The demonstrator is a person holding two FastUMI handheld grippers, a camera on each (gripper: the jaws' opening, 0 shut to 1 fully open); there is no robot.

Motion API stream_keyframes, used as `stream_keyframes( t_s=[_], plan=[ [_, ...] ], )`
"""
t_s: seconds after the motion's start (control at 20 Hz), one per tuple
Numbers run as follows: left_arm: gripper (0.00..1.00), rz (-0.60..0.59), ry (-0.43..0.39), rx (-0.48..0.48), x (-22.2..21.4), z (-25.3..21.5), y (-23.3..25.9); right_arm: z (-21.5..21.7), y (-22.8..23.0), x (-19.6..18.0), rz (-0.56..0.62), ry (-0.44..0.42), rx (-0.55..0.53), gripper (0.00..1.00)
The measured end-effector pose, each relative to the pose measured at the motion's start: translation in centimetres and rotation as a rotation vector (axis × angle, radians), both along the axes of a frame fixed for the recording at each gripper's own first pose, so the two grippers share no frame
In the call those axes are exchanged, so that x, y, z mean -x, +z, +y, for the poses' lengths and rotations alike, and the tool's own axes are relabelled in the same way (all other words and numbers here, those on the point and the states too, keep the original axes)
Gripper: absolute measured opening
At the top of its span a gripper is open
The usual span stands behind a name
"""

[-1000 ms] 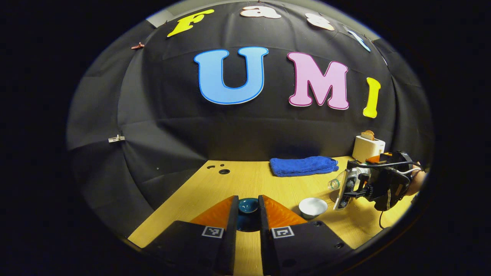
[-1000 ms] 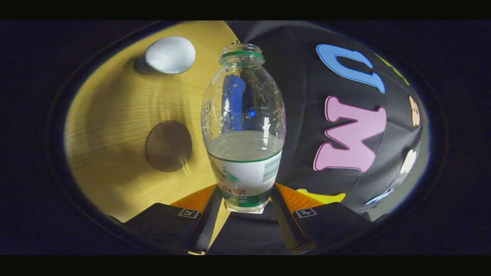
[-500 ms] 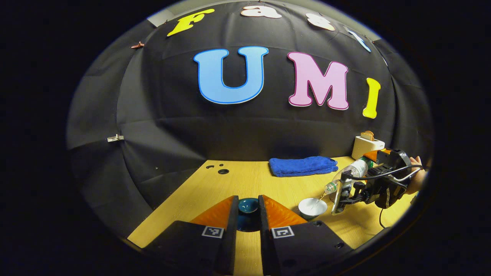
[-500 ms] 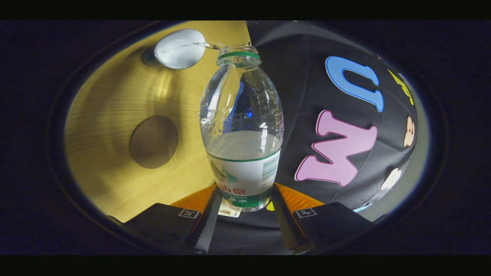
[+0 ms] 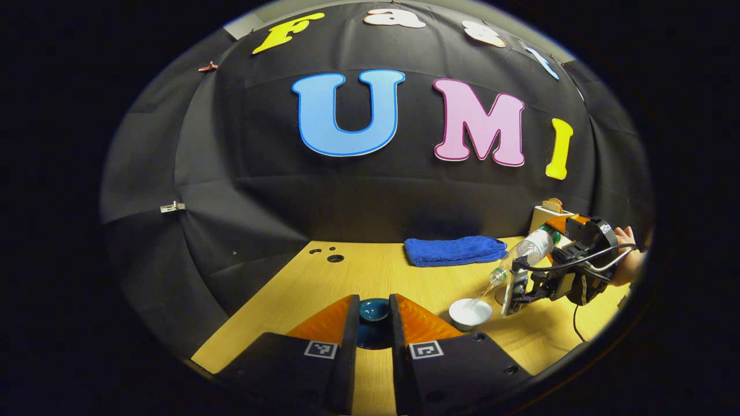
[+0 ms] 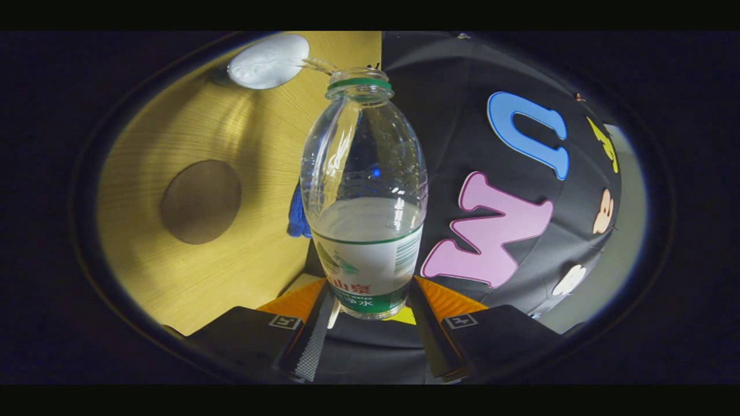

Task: Open the teacup lid with one hand, grasp the water bottle and pour water into the teacup with the other hand; after pouring, place the water bottle on the coaster and then close the teacup lid.

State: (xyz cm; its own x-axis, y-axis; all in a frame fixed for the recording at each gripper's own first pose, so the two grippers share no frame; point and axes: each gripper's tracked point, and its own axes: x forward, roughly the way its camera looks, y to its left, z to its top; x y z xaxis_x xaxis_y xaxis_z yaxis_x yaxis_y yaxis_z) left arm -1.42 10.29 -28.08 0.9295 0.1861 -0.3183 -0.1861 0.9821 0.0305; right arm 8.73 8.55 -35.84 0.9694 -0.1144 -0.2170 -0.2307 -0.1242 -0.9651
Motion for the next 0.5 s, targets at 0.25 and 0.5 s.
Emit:
stream_keyframes(
  t_s=[0.25,0.5],
  plan=[
    [0.31,-0.004,0.002,-0.004,0.0,0.0,0.2,0.4,1.0,-0.8,-0.066,0.067,0.033,0.74],
    [0.27,-0.01,0.002,-0.007,0.1,0.1,0.4,1.3,2.3,-0.4,-0.118,0.125,0.07,0.74]
  ],
)
